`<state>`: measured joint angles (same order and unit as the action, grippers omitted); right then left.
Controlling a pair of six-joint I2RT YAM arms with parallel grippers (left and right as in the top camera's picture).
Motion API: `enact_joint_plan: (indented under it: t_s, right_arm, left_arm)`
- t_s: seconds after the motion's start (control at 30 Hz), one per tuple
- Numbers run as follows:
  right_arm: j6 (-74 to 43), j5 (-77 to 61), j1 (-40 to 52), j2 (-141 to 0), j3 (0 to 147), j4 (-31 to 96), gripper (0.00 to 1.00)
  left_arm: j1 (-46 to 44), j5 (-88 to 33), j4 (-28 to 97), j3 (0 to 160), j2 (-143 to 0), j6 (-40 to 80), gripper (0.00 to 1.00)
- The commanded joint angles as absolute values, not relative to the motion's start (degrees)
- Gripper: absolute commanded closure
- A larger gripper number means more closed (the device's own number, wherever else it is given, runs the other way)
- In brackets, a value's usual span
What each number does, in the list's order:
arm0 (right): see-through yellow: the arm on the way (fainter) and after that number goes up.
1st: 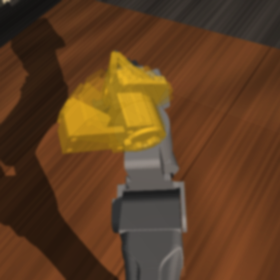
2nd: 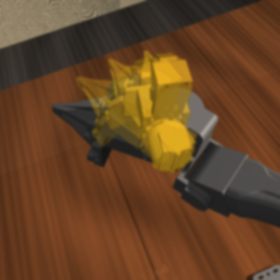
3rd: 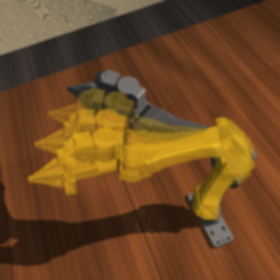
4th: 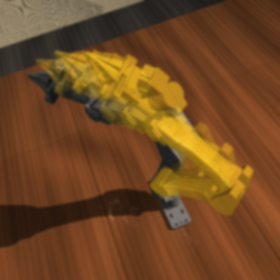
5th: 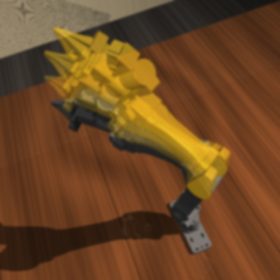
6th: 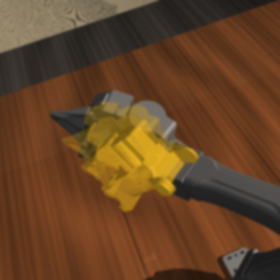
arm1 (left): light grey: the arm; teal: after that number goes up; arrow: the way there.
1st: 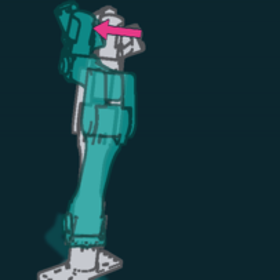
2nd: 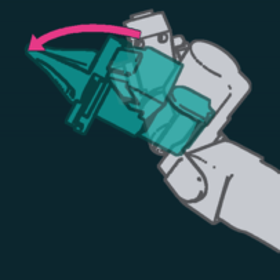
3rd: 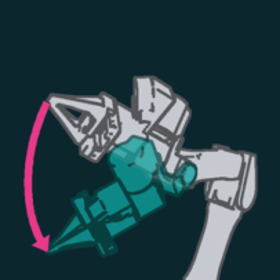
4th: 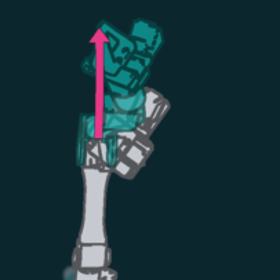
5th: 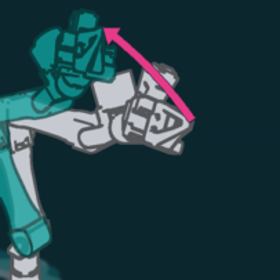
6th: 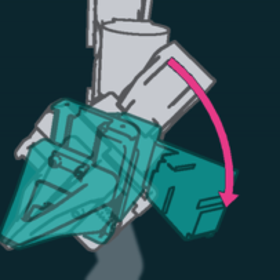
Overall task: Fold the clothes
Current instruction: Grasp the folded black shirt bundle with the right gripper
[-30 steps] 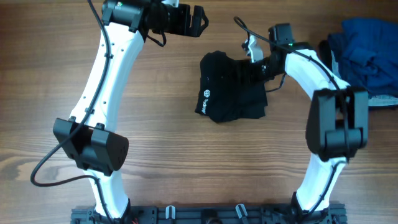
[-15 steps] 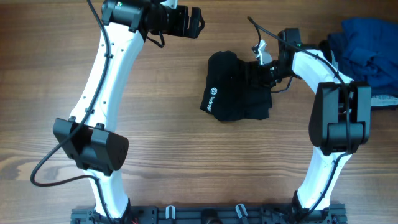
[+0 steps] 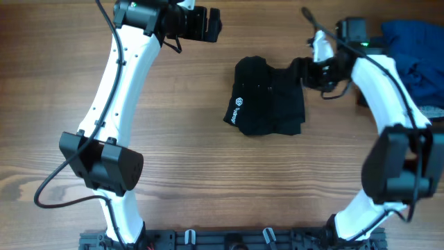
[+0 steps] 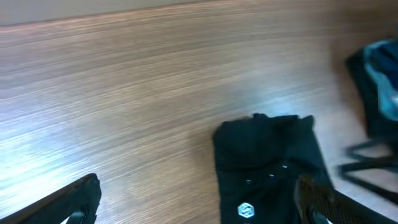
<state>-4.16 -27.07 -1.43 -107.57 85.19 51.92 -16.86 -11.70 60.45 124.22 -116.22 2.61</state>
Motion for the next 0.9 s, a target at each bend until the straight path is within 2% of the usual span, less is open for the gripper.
enact_joint_plan:
  t_s: [0.0, 0.47, 0.7, 0.87]
  right_arm:
    - [-7.49, -19.11, -2.50, -107.96, 83.85, 52.56, 0.18]
    - [-8.12, -23.24, -2.50, -110.41, 69.69, 39.62, 0.18]
    - [-7.66, -33.34, -1.98, -110.43, 62.41, 28.97, 0.19]
    - [-10.13, -35.75, -0.69, -110.45, 59.24, 23.99, 0.20]
  left_arm:
    - [-16.49, -8.21, 60.47, 124.07, -116.38, 1.74, 0.00]
    - [-16.49, -8.21, 61.04, 124.07, -116.38, 1.72, 0.00]
    - [-16.49, -8.23, 61.43, 124.07, -116.38, 1.74, 0.00]
    - [-16.49, -8.25, 61.60, 124.07, -116.38, 1.74, 0.00]
